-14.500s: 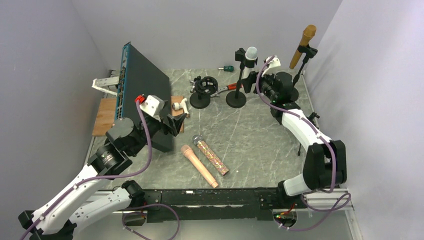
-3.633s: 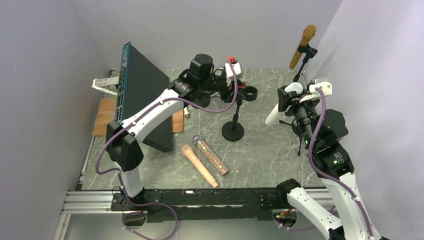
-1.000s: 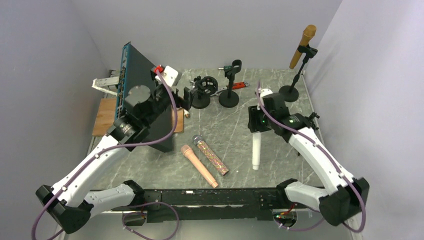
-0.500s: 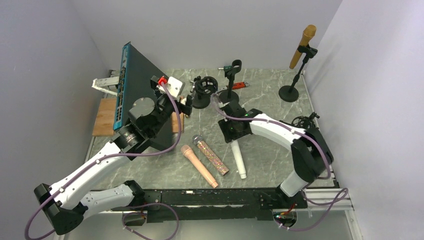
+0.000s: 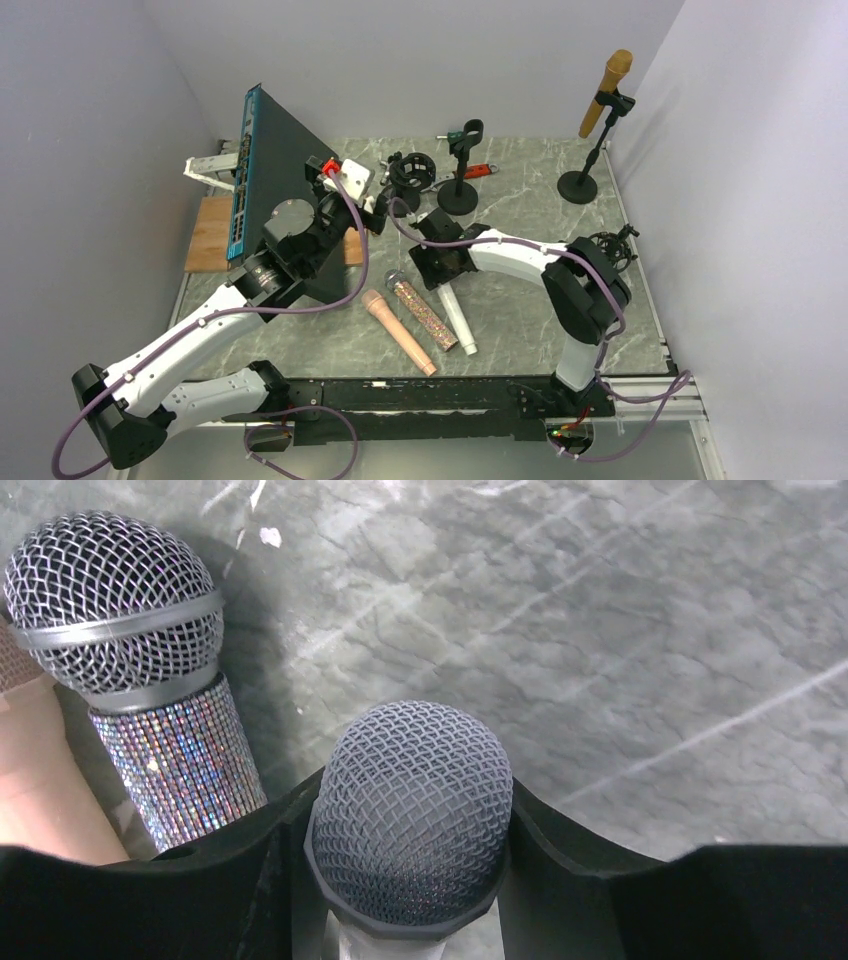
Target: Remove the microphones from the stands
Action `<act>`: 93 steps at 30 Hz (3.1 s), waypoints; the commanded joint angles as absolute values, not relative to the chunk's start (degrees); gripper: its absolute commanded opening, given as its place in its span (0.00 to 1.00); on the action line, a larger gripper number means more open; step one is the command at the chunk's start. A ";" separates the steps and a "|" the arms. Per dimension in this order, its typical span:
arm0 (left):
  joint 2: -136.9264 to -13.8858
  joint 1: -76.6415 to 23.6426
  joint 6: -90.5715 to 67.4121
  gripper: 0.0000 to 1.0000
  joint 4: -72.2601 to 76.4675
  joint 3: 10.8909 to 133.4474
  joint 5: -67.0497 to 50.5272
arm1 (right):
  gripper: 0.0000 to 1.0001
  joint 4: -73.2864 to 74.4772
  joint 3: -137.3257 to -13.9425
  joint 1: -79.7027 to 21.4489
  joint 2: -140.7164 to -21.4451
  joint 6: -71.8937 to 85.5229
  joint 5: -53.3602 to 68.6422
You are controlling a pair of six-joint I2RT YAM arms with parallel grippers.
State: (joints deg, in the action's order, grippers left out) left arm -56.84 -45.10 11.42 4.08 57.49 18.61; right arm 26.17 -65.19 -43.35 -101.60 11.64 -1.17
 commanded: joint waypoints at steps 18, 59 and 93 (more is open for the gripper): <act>-58.17 -45.33 13.74 0.99 7.81 57.07 19.08 | 0.57 18.89 -65.48 -46.61 -103.88 15.93 -6.92; -57.27 -45.38 13.98 0.99 7.79 56.98 19.61 | 0.76 13.40 -55.98 -46.86 -74.15 20.27 -15.87; -56.72 -46.27 14.11 0.99 8.13 56.73 19.60 | 1.00 3.49 -74.09 -27.24 -61.76 -8.81 -52.18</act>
State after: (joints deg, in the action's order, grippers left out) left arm -57.89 -46.00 14.11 6.02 56.49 19.38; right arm 5.72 -69.17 -34.06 -60.82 -7.88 -56.05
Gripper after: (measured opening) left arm 0.994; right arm 0.997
